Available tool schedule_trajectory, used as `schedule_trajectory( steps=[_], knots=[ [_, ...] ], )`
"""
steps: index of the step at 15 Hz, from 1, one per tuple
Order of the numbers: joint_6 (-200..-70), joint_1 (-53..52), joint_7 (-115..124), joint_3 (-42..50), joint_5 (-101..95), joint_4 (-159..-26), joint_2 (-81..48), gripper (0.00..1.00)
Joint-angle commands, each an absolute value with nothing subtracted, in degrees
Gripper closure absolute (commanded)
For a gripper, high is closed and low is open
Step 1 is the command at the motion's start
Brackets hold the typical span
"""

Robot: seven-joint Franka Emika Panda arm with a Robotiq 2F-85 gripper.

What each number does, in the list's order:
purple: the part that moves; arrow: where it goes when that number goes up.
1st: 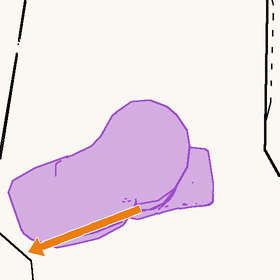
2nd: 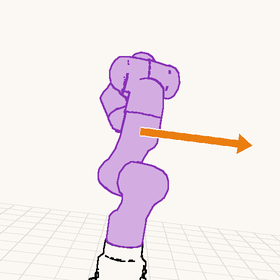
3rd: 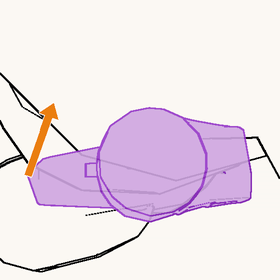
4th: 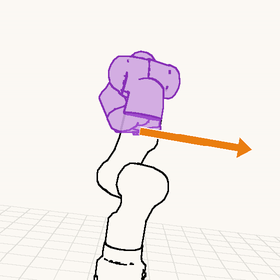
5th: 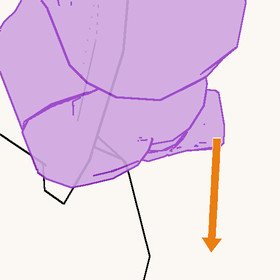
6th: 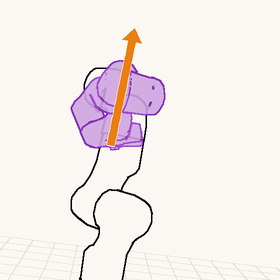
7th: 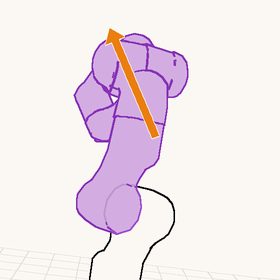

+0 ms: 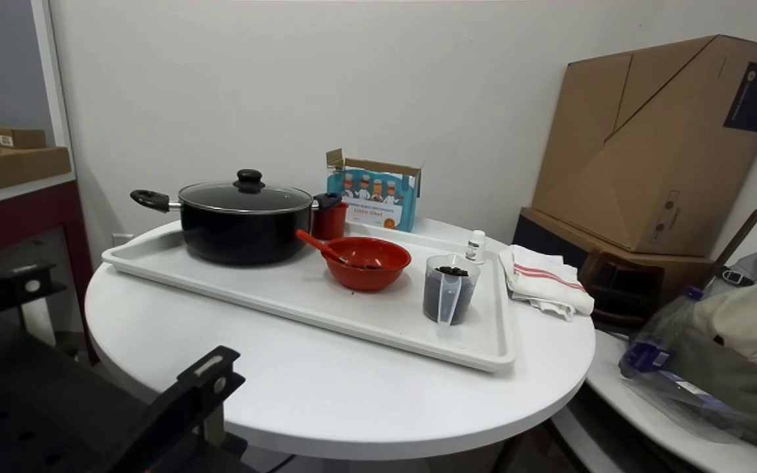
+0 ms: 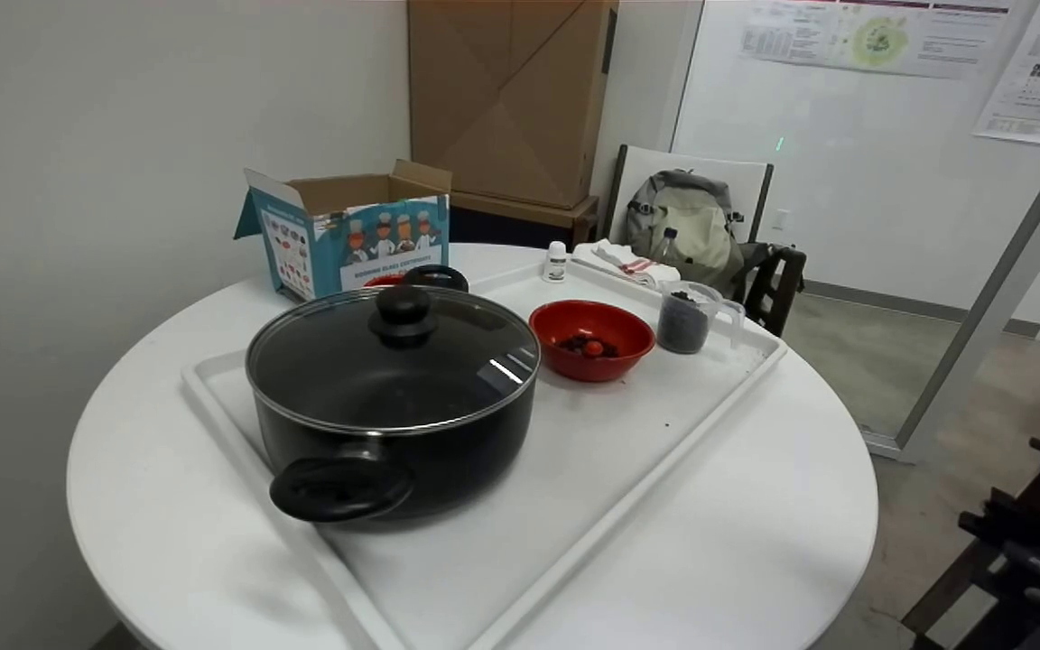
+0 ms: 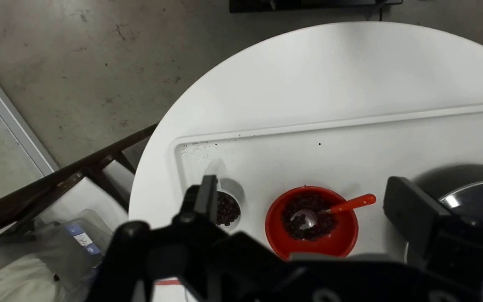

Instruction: Pour some of the things in the jug into the red bowl

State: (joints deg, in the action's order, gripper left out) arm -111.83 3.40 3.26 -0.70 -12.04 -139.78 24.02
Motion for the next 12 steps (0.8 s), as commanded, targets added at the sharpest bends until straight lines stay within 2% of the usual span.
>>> schedule_trajectory(
  steps=[1,6,12],
  knots=[
    [-111.7,3.0,3.4,-0.6,-12.1,-139.7,23.8,0.0],
    [-110.9,3.5,2.8,0.1,-12.3,-139.2,21.0,0.0],
    [-114.3,7.2,-9.0,9.2,-11.1,-134.7,11.1,0.0]
  ],
)
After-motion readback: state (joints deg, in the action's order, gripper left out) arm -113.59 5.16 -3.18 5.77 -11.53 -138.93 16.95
